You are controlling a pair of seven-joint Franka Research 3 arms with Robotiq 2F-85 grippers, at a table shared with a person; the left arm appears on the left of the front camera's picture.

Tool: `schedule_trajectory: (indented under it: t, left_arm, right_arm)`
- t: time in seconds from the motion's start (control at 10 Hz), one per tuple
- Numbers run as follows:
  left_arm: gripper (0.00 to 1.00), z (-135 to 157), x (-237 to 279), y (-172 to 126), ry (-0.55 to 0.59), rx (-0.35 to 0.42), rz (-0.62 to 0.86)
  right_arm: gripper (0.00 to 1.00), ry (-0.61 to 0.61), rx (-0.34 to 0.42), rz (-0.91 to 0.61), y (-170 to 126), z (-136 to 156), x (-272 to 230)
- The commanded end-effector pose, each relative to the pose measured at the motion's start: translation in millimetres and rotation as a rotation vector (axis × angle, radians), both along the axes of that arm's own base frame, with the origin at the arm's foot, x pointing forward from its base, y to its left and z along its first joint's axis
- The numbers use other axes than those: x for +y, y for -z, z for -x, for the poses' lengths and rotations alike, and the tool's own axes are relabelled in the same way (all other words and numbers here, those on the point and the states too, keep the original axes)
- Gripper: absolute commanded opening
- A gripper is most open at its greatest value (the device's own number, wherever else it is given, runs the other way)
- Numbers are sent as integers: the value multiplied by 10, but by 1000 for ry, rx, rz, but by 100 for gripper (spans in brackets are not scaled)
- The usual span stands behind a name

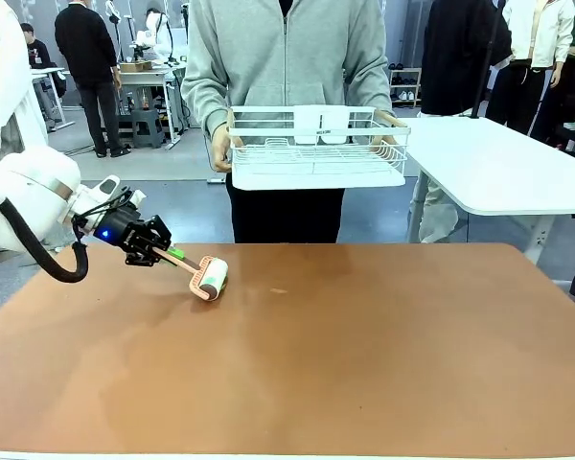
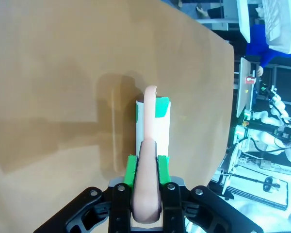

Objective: Clean the table.
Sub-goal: Clean the table with the Lint Roller when the human lifts the Dish drying rack.

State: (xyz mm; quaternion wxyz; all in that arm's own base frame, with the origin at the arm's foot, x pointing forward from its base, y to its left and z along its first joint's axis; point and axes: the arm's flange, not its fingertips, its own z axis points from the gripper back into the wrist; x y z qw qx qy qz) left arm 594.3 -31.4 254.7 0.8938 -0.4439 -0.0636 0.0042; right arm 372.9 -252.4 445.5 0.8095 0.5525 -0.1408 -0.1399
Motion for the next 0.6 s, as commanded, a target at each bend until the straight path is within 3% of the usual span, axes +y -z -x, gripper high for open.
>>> schedule_trajectory:
  t: [0.0, 0.5]
  left_arm:
    - [21, -113, -87, 285, -69, -42, -76]
    - [21, -143, -591, 355, -44, -75, -69]
  right_arm:
    - [100, -3, -15, -5, -18, 19, 11]
    - [100, -3, -15, -5, -18, 19, 11]
